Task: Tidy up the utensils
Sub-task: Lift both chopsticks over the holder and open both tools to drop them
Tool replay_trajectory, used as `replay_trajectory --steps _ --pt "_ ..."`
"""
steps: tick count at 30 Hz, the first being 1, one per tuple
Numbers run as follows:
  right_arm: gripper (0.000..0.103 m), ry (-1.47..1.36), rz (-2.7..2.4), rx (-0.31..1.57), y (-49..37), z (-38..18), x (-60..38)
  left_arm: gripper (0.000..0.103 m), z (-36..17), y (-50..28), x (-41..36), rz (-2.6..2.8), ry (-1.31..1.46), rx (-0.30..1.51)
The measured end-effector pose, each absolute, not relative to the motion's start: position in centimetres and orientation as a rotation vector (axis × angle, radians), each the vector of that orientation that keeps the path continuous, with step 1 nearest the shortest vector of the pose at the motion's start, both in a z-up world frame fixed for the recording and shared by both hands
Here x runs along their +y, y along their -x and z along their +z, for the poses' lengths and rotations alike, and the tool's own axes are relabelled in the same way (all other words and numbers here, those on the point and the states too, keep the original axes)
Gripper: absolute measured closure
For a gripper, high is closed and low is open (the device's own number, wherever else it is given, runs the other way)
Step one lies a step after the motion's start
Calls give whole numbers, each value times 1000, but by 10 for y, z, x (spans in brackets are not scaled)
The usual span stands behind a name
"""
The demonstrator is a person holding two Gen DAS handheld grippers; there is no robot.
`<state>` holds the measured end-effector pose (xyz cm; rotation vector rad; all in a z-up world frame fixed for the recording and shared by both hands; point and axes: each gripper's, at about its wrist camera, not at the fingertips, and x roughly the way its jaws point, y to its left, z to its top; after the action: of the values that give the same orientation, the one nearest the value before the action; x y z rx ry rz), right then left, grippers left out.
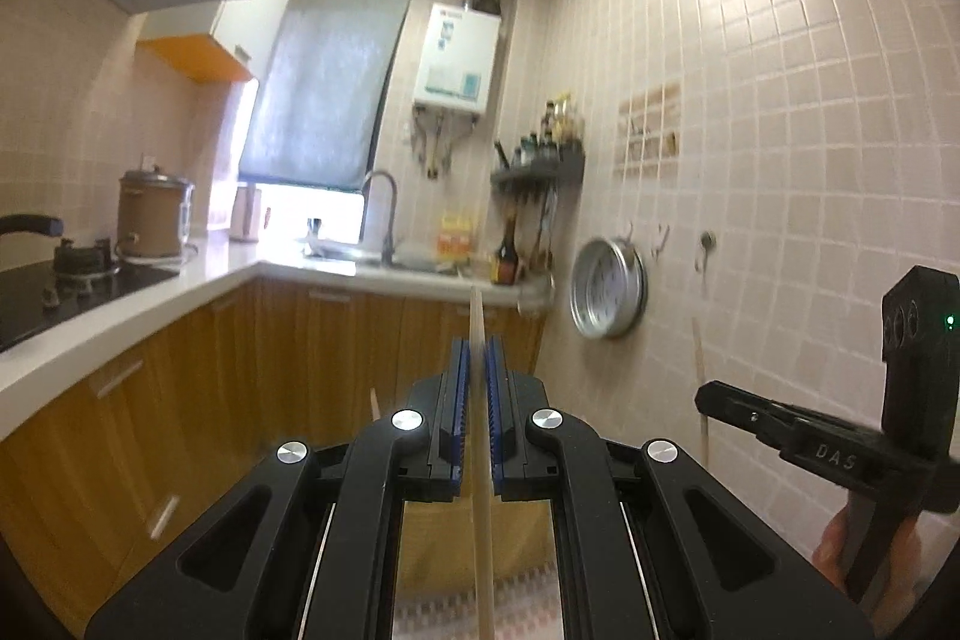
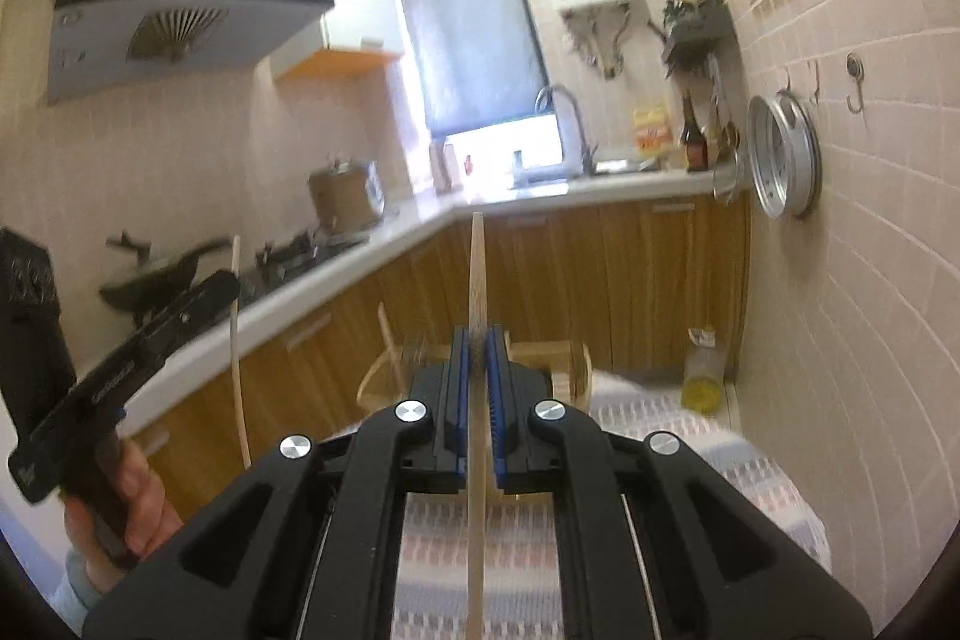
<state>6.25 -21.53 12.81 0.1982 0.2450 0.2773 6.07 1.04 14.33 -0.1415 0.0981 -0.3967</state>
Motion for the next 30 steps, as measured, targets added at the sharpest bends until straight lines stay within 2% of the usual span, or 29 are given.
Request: replay_trajectory --steps 14,25,30 --pt "98 -232 222 42 -141 148 -195 99 153 -142 5 -359 206 0" --pt "98 -107 146 -84 -153 119 -164 99 148 -162 0 -345 169 -100" --pt "98 -82 147 -73 -160 110 -159 99 133 -174 -3 -318 126 -96"
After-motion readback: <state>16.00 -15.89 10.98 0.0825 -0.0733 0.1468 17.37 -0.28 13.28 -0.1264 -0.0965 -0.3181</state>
